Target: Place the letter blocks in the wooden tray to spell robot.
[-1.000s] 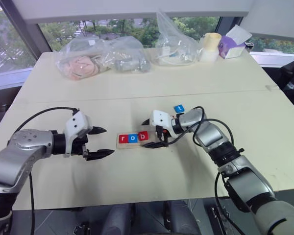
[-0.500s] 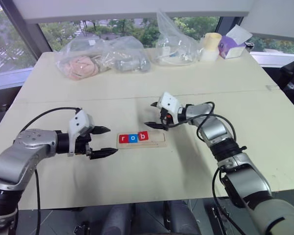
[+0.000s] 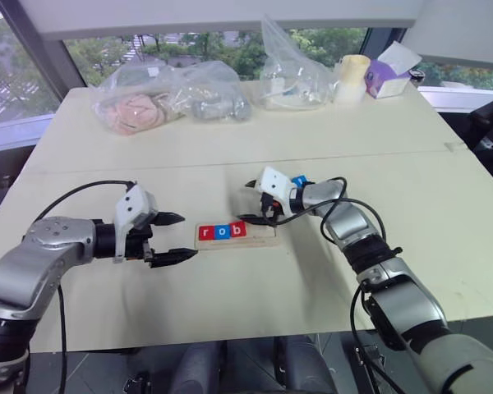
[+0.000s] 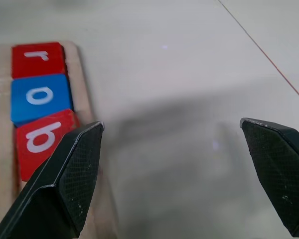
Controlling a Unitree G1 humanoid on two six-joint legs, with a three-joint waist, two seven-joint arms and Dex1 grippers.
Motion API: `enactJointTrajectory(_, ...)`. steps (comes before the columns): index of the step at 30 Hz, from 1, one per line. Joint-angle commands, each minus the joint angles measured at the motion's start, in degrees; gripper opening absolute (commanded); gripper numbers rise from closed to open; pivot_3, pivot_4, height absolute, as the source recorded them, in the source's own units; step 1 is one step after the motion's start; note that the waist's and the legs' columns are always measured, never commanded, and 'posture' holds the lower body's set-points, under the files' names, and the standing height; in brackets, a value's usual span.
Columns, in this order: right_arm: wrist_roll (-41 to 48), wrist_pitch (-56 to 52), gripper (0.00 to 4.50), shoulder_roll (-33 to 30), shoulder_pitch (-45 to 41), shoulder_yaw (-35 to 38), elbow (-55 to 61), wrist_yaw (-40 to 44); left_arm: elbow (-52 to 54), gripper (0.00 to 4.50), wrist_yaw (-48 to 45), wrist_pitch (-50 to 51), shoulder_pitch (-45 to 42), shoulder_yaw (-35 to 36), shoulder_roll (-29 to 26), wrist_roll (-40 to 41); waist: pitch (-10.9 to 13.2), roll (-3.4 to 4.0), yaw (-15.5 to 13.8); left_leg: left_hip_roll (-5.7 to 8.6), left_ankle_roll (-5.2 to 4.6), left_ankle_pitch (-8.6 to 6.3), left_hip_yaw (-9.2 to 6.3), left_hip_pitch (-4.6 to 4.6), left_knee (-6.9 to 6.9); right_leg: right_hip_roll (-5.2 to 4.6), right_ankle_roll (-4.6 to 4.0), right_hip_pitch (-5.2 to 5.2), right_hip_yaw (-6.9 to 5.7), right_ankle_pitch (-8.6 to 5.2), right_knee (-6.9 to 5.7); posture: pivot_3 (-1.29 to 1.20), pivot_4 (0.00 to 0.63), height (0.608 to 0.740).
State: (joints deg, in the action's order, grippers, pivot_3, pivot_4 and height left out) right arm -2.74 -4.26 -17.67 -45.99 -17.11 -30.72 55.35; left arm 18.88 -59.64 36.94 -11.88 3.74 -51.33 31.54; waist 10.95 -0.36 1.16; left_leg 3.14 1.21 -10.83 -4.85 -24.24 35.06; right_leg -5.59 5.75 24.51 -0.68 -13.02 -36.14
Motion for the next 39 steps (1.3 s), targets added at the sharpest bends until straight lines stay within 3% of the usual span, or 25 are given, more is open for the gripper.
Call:
enactJointTrajectory(1, 0.58, -0.41, 4.49, 0.47, 0.54, 0.03, 3.54, 0.40, 0.15, 4.50, 0.17, -1.39, -0.30, 1.30, -0.22, -0.55, 0.00, 0.00, -0.05, 0.00, 0.00, 0.00, 0.00, 0.00, 0.00, 0.00, 0.00, 0.00, 0.00, 0.00, 0.00, 0.00, 0.150, 0.740)
enactJointTrajectory(11, 2.32, -4.32, 4.49, -0.44, -0.50, 5.20, 6.76, -4.29, -0.62, 4.50, 0.08, -2.15, -1.21, 1.05, 0.60, -0.71, 0.00, 0.00, -0.14, 0.00, 0.00, 0.00, -0.01, 0.02, 0.00, 0.00, -0.01, 0.00, 0.02, 0.00, 0.00, 0.00, 0.150, 0.740)
enactJointTrajectory(16, 7.46, -25.26, 4.49, 0.66, 3.76, 16.36, 21.61, -17.42, 0.91, 4.50, 2.63, -0.80, -4.50, 2.25, 3.49, 1.62, -0.01, -0.02, -0.53, -0.07, 0.00, 0.00, -0.06, 0.00, 0.02, -0.01, 0.00, 0.00, 0.05, 0.01, -0.02, 0.00, 0.150, 0.740)
enactJointTrajectory(19, 9.24, -39.02, 4.49, 5.52, 7.56, 21.16, 31.38, -27.22, 0.82, 4.50, 5.60, -1.81, -5.94, 1.48, 5.99, 0.43, -0.06, -0.04, -0.39, -0.06, 0.00, 0.00, -0.06, 0.02, -0.01, -0.02, 0.01, -0.01, 0.09, 0.01, -0.02, 0.00, 0.150, 0.740)
enactJointTrajectory(27, 7.71, -59.29, 4.49, 12.76, 15.33, 21.59, 48.25, -42.08, 1.82, 4.50, 9.81, -1.67, -7.70, -1.55, 11.04, -0.97, -0.06, -0.03, -0.23, -0.06, -0.01, 0.00, 0.03, 0.09, -0.02, 0.01, -0.10, 0.03, 0.17, 0.01, -0.08, 0.00, 0.150, 0.740)
enactJointTrajectory(33, 7.60, -61.14, 4.49, 13.54, 18.25, 18.27, 48.02, -44.94, -0.20, 4.50, 7.91, -2.23, -8.60, -2.66, 10.30, -1.83, -0.06, -0.03, -0.19, -0.04, -0.01, 0.00, 0.05, 0.09, 0.00, 0.01, -0.20, 0.01, 0.17, -0.05, -0.06, 0.00, 0.150, 0.740)
enactJointTrajectory(39, 7.73, -56.08, 4.49, 16.04, 17.58, 18.05, 39.01, -47.01, -1.18, 4.50, 7.89, -3.40, -8.53, -3.67, 10.67, -3.95, -0.07, -0.04, 0.06, -0.04, -0.01, 0.00, 0.07, 0.17, -0.02, 0.03, -0.19, -0.04, 0.17, -0.05, -0.07, 0.00, 0.150, 0.740)
